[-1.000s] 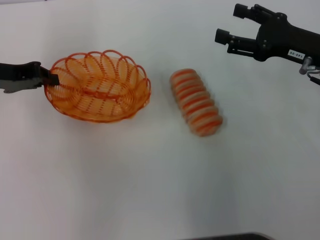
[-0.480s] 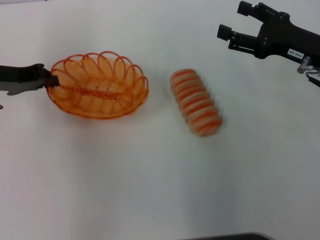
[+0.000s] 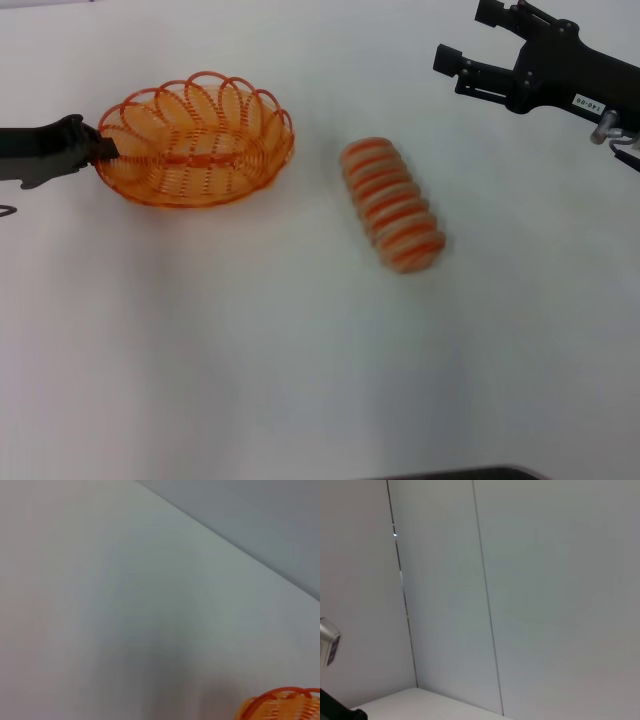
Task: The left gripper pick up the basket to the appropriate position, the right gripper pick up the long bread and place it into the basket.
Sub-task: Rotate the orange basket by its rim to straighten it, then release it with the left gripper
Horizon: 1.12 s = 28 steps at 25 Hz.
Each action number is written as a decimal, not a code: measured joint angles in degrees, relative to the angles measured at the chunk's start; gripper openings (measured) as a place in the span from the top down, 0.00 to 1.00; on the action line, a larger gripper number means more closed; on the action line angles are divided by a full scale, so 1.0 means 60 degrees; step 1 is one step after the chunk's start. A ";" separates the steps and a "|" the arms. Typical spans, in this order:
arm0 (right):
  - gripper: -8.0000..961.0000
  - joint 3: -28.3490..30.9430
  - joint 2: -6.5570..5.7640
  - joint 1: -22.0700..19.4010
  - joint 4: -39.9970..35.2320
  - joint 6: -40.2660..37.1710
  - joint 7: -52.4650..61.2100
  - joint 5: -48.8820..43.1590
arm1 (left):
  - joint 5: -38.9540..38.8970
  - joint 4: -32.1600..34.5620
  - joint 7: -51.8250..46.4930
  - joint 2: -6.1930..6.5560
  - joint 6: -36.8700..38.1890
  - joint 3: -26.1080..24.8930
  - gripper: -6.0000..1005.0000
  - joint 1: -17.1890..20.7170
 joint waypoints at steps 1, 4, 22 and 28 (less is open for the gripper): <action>0.05 -0.0003 0.0001 0.0000 0.0007 0.0000 -0.0016 0.0002 | -0.0071 -0.0049 -0.0032 0.0000 -0.0117 0.0057 0.92 0.0049; 0.05 -0.0014 0.0001 0.0014 0.0057 0.0012 -0.0075 0.0004 | -0.0227 -0.0154 -0.0132 0.0004 -0.0455 0.0301 0.92 0.0176; 0.06 -0.0066 0.0000 0.0180 0.0096 0.0271 -0.0079 0.0005 | -0.0276 -0.0161 -0.0144 0.0035 -0.0688 0.0373 0.92 0.0252; 0.06 -0.0073 0.0001 0.0222 0.0099 0.0322 -0.0078 0.0014 | -0.0276 -0.0342 -0.0043 0.0043 -0.0646 0.0373 0.88 0.0243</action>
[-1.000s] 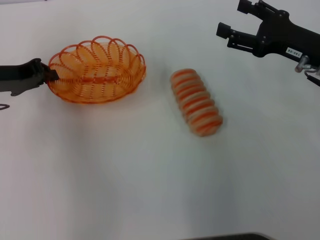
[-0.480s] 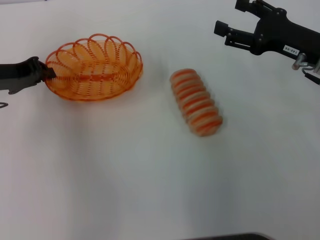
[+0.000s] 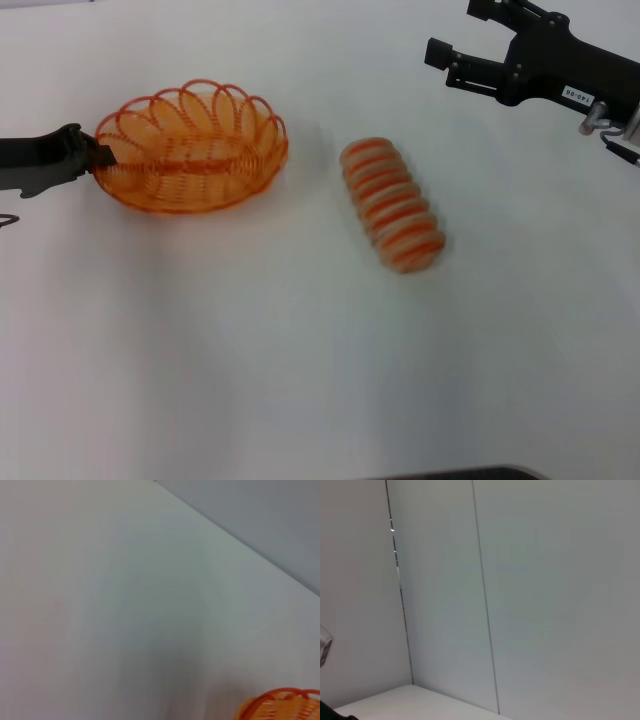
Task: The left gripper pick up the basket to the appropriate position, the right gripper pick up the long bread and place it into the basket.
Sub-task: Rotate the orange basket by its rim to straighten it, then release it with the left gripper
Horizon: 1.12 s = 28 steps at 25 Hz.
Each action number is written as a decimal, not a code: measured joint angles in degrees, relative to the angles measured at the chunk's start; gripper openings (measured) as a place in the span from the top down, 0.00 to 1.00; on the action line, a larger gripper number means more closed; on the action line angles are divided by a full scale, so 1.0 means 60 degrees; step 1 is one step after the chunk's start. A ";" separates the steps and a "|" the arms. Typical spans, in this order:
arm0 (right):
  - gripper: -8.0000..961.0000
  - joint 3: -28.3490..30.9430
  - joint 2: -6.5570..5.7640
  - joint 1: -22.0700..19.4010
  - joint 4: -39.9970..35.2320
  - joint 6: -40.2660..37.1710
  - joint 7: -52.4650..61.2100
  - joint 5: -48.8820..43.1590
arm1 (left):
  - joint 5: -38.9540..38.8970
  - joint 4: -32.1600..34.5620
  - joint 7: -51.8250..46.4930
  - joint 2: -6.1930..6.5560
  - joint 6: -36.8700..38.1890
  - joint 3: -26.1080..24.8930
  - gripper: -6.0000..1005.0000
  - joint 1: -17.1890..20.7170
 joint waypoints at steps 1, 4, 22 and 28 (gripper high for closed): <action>0.06 -0.0004 0.0000 0.0002 0.0000 0.0014 0.0000 0.0001 | -0.0011 -0.0039 0.0026 0.0002 -0.0002 0.0006 0.87 -0.0003; 0.06 -0.0023 0.0000 0.0011 0.0000 0.0040 0.0005 0.0004 | -0.0181 -0.0076 0.0168 0.0002 -0.0018 0.0014 0.85 0.0045; 0.06 -0.0002 0.0000 0.0031 0.0070 0.0112 0.0140 0.0005 | -0.0599 -0.0025 0.1247 0.0410 0.0369 0.0008 0.33 0.0305; 0.06 0.0042 -0.0064 0.0088 -0.0001 0.0287 0.1428 0.0004 | -0.1170 -0.0097 0.2530 0.0726 0.1171 -0.0825 0.16 0.0331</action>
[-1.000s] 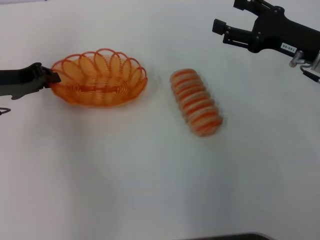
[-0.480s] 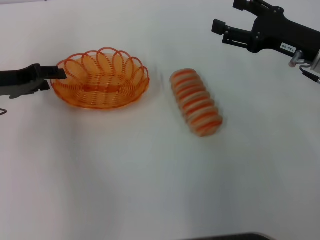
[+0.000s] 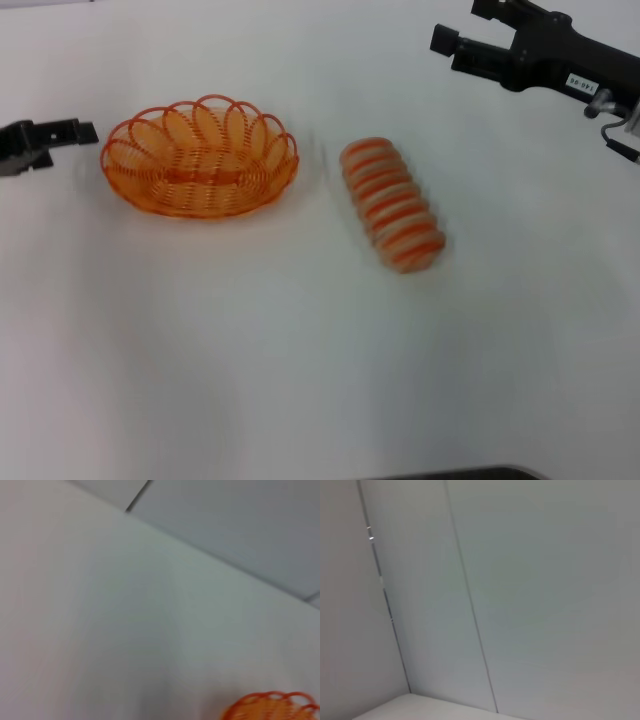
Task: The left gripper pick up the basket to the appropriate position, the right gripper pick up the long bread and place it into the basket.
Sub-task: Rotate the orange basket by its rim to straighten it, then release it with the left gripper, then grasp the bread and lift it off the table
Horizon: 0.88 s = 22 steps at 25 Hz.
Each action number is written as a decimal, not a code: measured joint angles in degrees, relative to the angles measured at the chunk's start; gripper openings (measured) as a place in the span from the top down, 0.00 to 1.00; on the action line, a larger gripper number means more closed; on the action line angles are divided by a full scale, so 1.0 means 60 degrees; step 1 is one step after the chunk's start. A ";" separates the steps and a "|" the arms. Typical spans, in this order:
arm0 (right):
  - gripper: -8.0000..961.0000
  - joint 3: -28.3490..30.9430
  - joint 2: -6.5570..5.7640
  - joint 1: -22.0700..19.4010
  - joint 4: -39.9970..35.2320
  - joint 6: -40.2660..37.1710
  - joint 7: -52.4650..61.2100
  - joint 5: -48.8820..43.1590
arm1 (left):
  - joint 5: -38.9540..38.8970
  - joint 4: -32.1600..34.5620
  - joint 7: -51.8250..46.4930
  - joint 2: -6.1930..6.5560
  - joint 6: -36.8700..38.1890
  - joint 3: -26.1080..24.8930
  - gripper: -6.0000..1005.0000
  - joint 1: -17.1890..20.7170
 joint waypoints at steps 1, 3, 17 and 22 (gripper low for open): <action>0.06 -0.0010 -0.0015 0.0009 -0.0069 0.0012 0.0306 -0.0008 | -0.0357 -0.0042 0.0674 0.0009 0.0280 -0.0367 0.14 0.0010; 0.07 -0.0068 -0.0028 0.0015 -0.0273 0.0016 0.0892 -0.0082 | -0.0732 -0.0116 0.1442 0.0034 0.0648 -0.0631 0.12 0.0041; 0.07 -0.1395 -0.0986 0.0795 -0.1904 -0.0805 0.7659 -0.2760 | -0.1088 -0.0582 0.6830 0.0246 0.4210 -0.1102 0.13 0.0221; 0.07 -0.1393 -0.1107 0.1415 -0.2510 -0.1358 0.9611 -0.4248 | -0.1034 -0.0554 0.7746 0.0338 0.5031 -0.1471 0.13 0.0319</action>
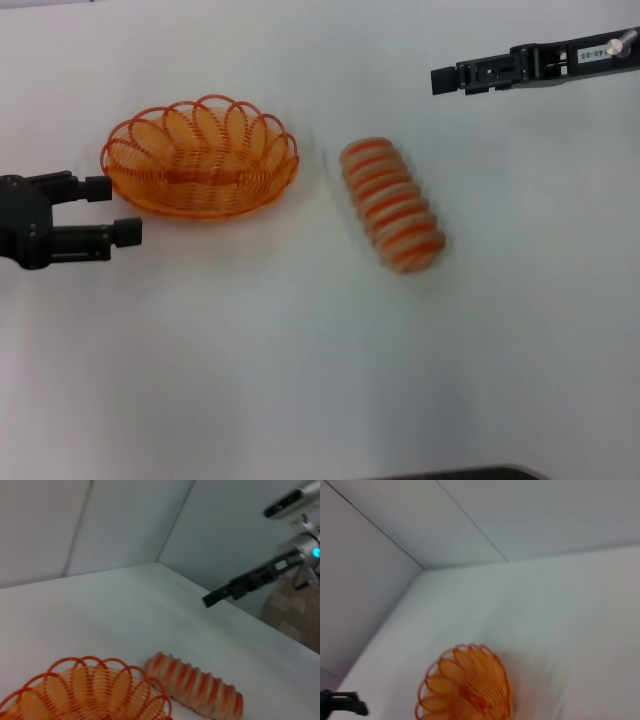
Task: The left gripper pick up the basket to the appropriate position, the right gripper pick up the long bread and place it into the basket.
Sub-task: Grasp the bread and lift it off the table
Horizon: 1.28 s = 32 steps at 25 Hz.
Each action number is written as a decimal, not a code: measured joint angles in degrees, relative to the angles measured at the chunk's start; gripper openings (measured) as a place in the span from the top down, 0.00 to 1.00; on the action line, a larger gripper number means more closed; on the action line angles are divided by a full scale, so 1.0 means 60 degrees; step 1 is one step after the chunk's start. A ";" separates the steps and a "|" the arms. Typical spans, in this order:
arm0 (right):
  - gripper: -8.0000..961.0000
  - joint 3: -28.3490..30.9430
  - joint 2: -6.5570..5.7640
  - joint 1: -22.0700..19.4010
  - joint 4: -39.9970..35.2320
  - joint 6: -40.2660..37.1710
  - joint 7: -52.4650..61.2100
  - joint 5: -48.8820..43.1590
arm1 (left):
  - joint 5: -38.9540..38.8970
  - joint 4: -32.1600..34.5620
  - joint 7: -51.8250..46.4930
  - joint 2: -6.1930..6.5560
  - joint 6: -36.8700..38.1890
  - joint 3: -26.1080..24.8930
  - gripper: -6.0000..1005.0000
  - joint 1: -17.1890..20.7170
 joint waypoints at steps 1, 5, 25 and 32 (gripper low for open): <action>0.07 0.0010 -0.0001 0.0159 -0.0094 -0.0054 0.0362 -0.0348 | 0.0023 0.0013 0.0129 0.0022 0.0155 -0.0024 0.13 0.0016; 0.07 -0.0042 0.0088 0.0883 -0.0219 -0.0245 0.1494 -0.1923 | 0.0049 0.0057 0.0556 0.0086 0.0598 -0.0046 0.13 0.0143; 0.07 -0.2067 0.0876 0.2920 -0.0098 -0.0008 0.4608 -0.5278 | 0.0047 0.0056 0.2249 -0.0095 0.1456 -0.0395 0.13 0.0847; 0.07 -0.2836 0.1086 0.3284 0.0139 0.0461 0.5407 -0.5524 | 0.0052 0.0058 0.2552 -0.0125 0.1470 -0.0400 0.13 0.0897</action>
